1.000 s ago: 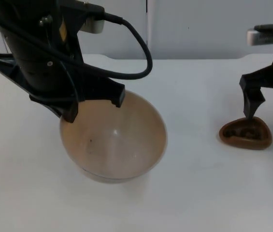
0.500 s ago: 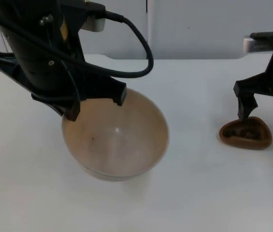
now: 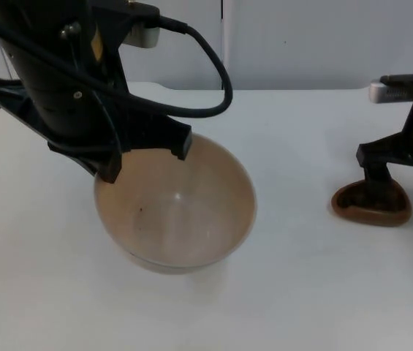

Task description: Pick up the bowl with the left hand and pour the coffee beans from the cup into the bowl with the right hand.

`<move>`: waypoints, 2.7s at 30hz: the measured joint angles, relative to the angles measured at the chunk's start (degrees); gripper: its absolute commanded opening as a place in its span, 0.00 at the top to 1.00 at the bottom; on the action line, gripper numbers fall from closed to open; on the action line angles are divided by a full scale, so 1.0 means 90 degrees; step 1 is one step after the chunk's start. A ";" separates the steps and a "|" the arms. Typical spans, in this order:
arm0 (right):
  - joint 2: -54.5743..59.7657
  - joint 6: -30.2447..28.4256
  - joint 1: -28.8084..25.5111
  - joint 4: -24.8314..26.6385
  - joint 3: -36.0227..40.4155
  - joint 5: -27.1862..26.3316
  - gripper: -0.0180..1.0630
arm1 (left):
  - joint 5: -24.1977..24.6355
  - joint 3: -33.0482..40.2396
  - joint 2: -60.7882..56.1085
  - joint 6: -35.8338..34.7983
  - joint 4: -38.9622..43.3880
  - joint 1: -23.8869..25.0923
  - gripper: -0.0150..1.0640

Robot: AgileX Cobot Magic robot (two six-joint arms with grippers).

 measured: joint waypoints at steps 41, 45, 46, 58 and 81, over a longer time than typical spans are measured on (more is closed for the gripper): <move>0.0243 0.0236 0.0014 0.0157 -0.0030 0.0185 0.55 | -0.0023 0.0000 0.0000 0.0000 0.0000 0.0000 0.99; 0.0243 0.0334 0.0014 0.0157 -0.0030 0.0299 0.46 | -0.0023 0.0000 0.0000 0.0000 0.0000 0.0000 0.99; 0.0243 0.0347 0.0014 0.0177 -0.0030 0.0299 0.46 | -0.0023 0.0000 0.0000 0.0000 0.0000 0.0000 0.99; 0.0243 0.0406 0.0014 0.0666 -0.0030 0.0371 0.46 | -0.0023 0.0000 0.0000 0.0000 0.0000 0.0000 0.99; 0.0252 0.0230 0.0014 0.0713 -0.0045 -0.0275 0.98 | -0.0112 0.0000 0.0000 0.0000 0.0000 0.0000 0.99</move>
